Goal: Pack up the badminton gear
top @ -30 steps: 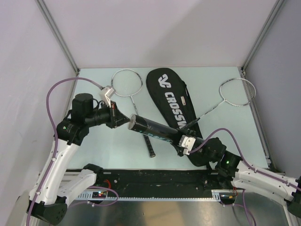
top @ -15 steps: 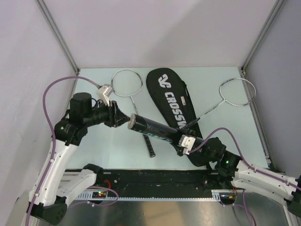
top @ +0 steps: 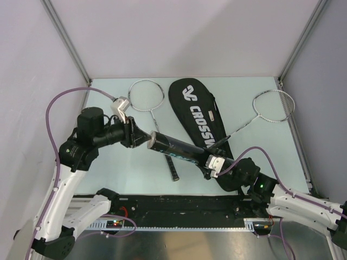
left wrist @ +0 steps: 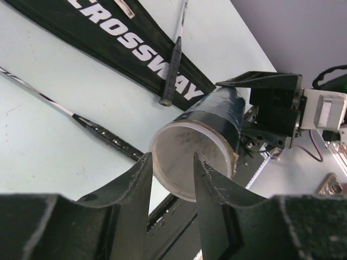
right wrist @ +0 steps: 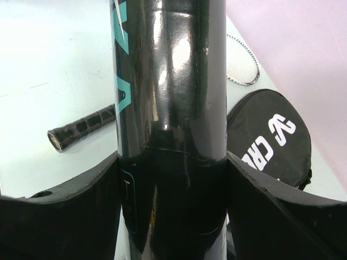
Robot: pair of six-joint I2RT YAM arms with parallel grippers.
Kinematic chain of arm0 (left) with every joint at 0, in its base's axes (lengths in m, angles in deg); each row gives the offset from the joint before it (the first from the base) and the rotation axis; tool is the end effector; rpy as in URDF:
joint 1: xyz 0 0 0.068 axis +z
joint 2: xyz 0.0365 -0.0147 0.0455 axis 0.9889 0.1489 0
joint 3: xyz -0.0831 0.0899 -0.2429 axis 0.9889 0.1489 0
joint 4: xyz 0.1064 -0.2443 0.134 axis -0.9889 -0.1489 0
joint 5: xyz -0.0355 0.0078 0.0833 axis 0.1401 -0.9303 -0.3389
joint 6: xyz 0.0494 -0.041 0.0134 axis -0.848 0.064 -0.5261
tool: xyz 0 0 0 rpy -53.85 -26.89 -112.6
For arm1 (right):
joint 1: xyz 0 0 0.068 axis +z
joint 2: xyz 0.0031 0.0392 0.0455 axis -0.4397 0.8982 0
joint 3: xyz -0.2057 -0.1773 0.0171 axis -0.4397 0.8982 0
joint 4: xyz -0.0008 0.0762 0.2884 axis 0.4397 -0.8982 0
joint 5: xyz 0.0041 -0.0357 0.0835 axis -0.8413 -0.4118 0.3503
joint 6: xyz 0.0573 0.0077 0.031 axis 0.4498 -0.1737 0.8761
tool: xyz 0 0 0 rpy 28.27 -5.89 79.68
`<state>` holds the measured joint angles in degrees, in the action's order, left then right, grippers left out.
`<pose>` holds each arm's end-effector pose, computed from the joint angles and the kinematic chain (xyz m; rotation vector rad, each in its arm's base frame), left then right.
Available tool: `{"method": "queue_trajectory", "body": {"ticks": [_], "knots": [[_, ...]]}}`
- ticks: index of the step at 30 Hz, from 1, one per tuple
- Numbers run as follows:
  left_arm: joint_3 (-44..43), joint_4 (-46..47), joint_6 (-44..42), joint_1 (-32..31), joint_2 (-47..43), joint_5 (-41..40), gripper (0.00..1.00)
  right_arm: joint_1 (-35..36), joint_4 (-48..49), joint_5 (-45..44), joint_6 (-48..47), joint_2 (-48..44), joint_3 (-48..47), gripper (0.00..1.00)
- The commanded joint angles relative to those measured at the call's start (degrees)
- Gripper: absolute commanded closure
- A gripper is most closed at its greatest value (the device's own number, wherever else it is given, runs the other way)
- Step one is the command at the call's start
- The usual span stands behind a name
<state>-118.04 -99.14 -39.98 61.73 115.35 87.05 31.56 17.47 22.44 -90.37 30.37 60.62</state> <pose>0.1799 -0.0927 0.4026 0.4277 2.0412 -0.9318 0.1138 0.1825 0.2145 -1.1773 1.1619 0.3729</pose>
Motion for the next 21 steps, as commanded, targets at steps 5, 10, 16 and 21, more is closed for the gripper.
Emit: {"method": "queue_trajectory", "body": {"ticks": [5, 10, 16, 21], "knots": [[-0.3, 0.3, 1.5, -3.7, 1.5, 1.7, 0.63, 0.4, 7.3, 0.2, 0.0, 1.8, -5.7, 0.95], [0.9, 0.7, 1.9, -4.9, 2.2, 0.8, 0.65, 0.4, 8.9, 0.7, 0.3, 4.1, -7.1, 0.95], [1.1, 1.1, 3.1, -5.0, 1.8, -1.6, 0.65, 0.3, 10.7, 1.3, 1.9, 6.1, -7.8, 0.95], [-2.1, 1.0, 4.5, -4.8, 0.5, -7.0, 0.61, 0.3, 9.5, 1.4, 2.6, 5.6, -7.8, 0.95]]}}
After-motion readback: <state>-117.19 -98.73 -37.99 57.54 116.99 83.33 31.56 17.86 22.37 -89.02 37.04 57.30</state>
